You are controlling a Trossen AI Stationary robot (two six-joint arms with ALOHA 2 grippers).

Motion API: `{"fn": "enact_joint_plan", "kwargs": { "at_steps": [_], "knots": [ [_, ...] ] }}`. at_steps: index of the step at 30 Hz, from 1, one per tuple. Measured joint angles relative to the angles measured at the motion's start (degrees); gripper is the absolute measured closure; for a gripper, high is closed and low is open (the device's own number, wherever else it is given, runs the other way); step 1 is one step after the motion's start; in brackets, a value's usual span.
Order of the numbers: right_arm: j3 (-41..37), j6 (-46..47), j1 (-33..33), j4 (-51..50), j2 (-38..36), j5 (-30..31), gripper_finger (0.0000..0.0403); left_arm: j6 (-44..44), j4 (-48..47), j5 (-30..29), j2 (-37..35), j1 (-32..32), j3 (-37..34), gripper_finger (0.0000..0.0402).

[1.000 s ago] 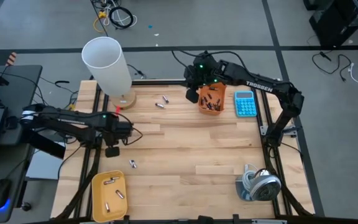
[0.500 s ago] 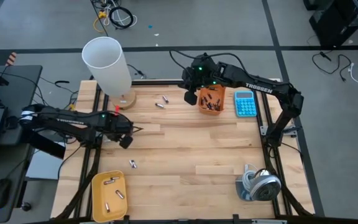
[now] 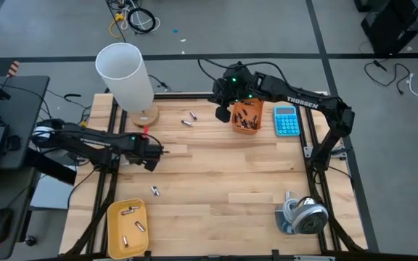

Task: Sort batteries
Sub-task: Put the silver battery into the yellow bin

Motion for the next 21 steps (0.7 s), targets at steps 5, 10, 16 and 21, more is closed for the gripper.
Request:
{"fn": "enact_joint_plan", "kwargs": {
  "at_steps": [5, 10, 16, 21],
  "knots": [
    [0.00, -0.44, 0.00, -0.28, 0.00, 0.00, 0.0403, 1.55, -0.19, 5.26, 4.24, 0.00, 0.05, 0.0395],
    [0.00, -1.02, 0.00, -0.22, 0.00, 0.01, 0.0403, 1.23, -0.39, 6.18, 7.22, 0.00, 0.17, 0.0391],
    [-0.48, -1.03, 0.04, 0.51, 0.00, 0.00, 0.0403, 0.25, -0.44, 7.01, 11.31, 0.00, 0.23, 0.0390],
    [-3.15, -1.05, 0.04, 2.99, 0.00, 0.00, 0.0403, -0.96, -1.53, 14.64, 14.86, -0.19, 1.32, 0.0388]
  ]
}}
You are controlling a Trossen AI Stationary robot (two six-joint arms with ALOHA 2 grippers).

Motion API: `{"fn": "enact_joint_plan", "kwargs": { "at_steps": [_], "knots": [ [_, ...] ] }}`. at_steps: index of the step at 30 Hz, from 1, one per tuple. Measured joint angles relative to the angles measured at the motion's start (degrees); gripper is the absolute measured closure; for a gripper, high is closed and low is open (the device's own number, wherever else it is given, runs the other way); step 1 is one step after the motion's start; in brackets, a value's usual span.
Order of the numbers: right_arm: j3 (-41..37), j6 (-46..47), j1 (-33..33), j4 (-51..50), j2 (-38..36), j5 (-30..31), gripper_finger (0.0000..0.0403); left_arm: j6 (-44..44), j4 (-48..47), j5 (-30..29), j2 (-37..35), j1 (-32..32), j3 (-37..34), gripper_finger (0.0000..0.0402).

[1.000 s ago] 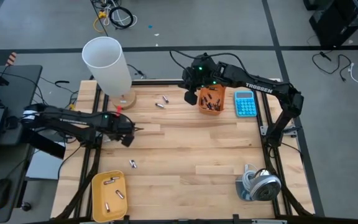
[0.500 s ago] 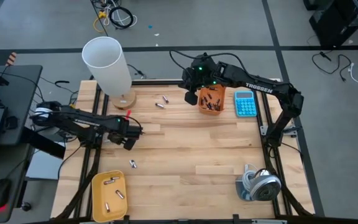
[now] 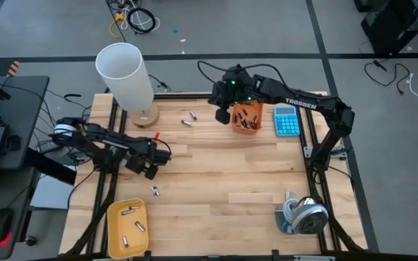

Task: Sort batteries
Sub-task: Put the silver battery into the yellow bin

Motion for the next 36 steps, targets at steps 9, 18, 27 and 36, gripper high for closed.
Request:
{"fn": "enact_joint_plan", "kwargs": {
  "at_steps": [9, 18, 27, 36],
  "knots": [
    [-2.99, -0.85, 0.00, 3.84, 0.00, 0.00, 0.0403, -2.32, -10.11, -5.13, 1.31, -0.44, 4.35, 0.0363],
    [-3.03, -1.27, 0.00, 3.72, 0.00, 0.00, 0.0403, -1.12, -7.99, -11.29, 1.31, -0.44, 3.93, 0.0317],
    [-3.03, -1.29, 0.00, 3.61, 0.00, -2.71, 0.0403, -0.21, -5.94, -10.53, 1.31, -0.46, 3.93, 0.0280],
    [-3.03, -1.29, 0.00, 3.55, 0.00, -4.04, 0.0403, -0.77, -5.24, -10.03, 1.38, -0.44, 2.11, 0.0256]
  ]
}}
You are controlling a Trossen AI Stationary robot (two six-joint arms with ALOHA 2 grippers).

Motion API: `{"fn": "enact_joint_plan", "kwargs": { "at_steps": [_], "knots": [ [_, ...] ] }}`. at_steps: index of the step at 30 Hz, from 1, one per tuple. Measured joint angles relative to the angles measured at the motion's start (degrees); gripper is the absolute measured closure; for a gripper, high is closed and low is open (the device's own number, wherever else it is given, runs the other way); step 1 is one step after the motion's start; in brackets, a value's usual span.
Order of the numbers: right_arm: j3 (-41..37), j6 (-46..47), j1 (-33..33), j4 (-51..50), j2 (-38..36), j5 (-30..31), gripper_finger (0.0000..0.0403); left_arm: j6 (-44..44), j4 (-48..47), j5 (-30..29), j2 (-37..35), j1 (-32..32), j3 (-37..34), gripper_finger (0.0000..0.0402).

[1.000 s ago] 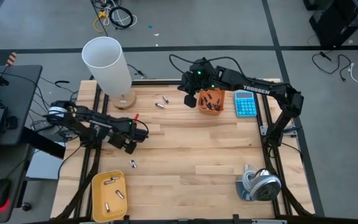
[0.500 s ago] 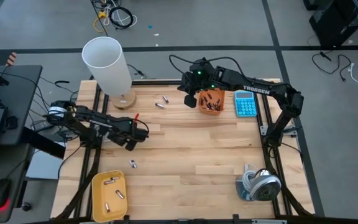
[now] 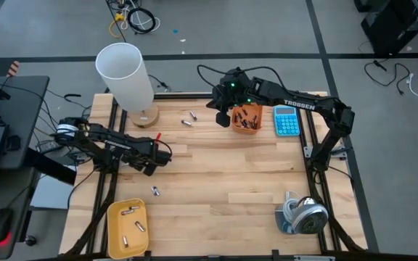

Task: Sort batteries
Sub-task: Put the silver battery into the yellow bin

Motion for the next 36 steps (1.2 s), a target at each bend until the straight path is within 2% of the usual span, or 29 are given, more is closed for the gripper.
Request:
{"fn": "enact_joint_plan", "kwargs": {
  "at_steps": [15, 20, 28, 36],
  "knots": [
    [0.00, 0.01, 0.01, -0.27, 0.00, -0.04, 0.0403, -0.04, 0.21, -0.95, 0.02, 3.22, -0.10, 0.0248],
    [0.00, 0.00, 0.00, -0.57, 0.00, -0.07, 0.0403, 1.43, 0.19, 0.96, 0.17, 3.51, -0.10, 0.0248],
    [0.00, 0.01, 0.02, -0.61, 0.00, -0.07, 0.0403, 1.47, 0.17, 0.64, 0.17, 4.76, -0.10, 0.0248],
    [0.00, 0.00, 0.01, -0.94, 0.00, -0.34, 0.0403, -1.58, 0.80, 0.97, 0.91, 5.88, -0.10, 0.0249]
  ]
}}
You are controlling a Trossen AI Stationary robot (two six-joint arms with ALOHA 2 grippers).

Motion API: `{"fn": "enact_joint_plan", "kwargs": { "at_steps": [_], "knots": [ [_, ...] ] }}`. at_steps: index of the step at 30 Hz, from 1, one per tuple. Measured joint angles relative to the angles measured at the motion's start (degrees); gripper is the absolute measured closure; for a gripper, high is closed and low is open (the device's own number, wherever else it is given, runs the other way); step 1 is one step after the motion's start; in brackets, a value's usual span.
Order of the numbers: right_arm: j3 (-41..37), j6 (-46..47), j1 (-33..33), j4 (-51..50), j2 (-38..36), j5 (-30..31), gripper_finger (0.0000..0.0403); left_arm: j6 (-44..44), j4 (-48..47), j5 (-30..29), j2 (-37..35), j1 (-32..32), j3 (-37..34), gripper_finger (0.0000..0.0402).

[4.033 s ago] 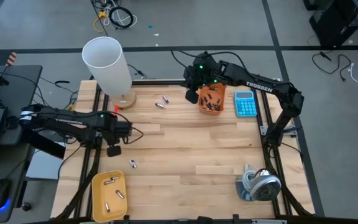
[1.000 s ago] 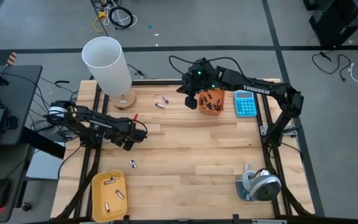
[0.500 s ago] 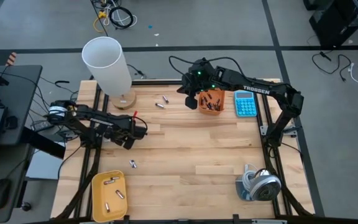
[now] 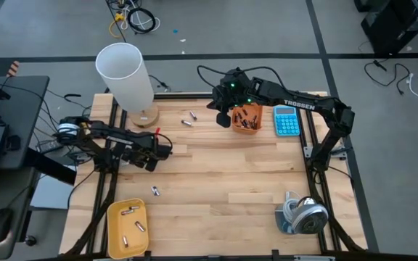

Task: Sort batteries
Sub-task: Put the silver battery into the yellow bin

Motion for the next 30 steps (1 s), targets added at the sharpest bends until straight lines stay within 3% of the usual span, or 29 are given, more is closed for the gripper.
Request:
{"fn": "enact_joint_plan", "kwargs": {
  "at_steps": [13, 24, 30],
  "knots": [
    [0.00, -0.48, 0.01, -0.01, 0.00, -0.12, 0.0403, 1.66, -0.35, -0.04, 9.81, -0.07, 0.11, 0.0249],
    [0.00, -0.50, 0.01, -0.02, 0.00, -0.16, 0.0403, 4.92, -0.07, -0.41, 10.45, -0.13, -0.15, 0.0250],
    [0.00, -0.50, 0.00, -0.02, 0.00, -0.18, 0.0403, 11.04, 2.61, 0.51, 10.32, -0.11, -1.05, 0.0256]
  ]
}}
